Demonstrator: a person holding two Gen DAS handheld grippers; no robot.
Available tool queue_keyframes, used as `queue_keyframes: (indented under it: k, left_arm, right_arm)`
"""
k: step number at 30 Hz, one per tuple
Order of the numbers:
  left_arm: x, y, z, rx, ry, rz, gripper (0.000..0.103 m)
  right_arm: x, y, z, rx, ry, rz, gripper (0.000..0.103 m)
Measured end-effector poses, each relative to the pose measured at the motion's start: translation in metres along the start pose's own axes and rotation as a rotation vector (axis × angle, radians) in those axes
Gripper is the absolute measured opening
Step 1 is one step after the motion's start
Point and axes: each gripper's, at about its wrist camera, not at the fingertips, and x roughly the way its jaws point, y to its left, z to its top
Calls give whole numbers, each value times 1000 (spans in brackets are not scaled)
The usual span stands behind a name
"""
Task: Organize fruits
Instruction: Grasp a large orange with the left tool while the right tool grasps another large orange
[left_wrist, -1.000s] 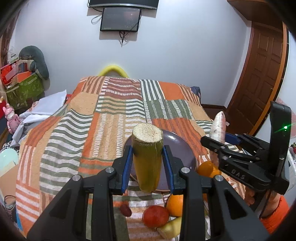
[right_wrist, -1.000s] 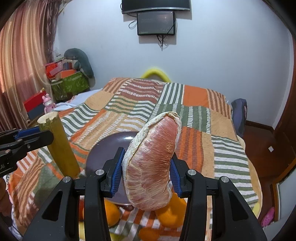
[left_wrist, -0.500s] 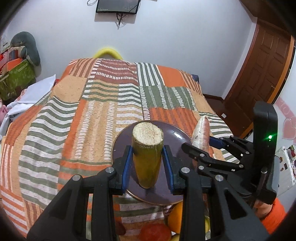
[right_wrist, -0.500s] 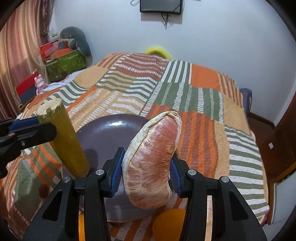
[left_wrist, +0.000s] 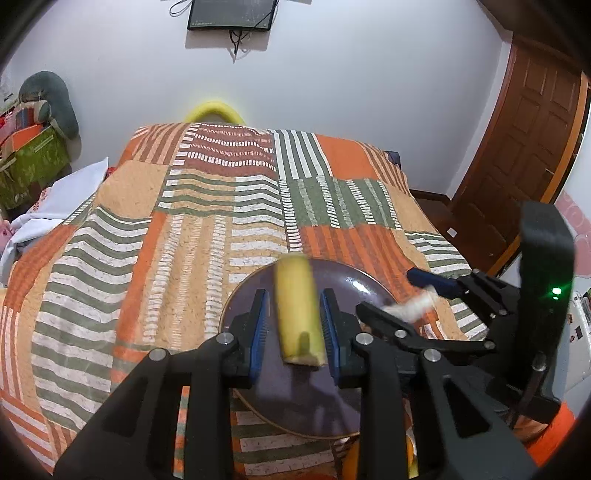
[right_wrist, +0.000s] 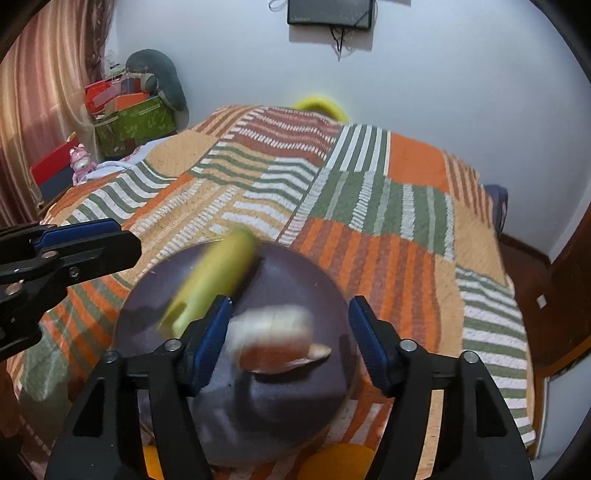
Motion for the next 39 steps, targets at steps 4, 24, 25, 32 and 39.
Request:
queue_keyframes:
  k: [4, 24, 25, 32, 39]
  left_arm:
    - [-6, 3, -6, -7, 13, 14, 28]
    - [-76, -22, -60, 37, 54, 42, 55]
    - [-76, -24, -63, 34, 63, 39, 57]
    - [-65, -43, -86, 41, 137, 18, 57]
    - [-39, -59, -99, 51, 215, 1, 61]
  right_arm:
    - [-14, 0, -2, -5, -24, -16, 63]
    - [-100, -16, -48, 80, -57, -24, 68]
    - [-102, -17, -51, 81, -54, -26, 68]
    - [-111, -24, -77, 95, -29, -40, 68]
    - [-101, -37, -96, 125, 17, -34, 69]
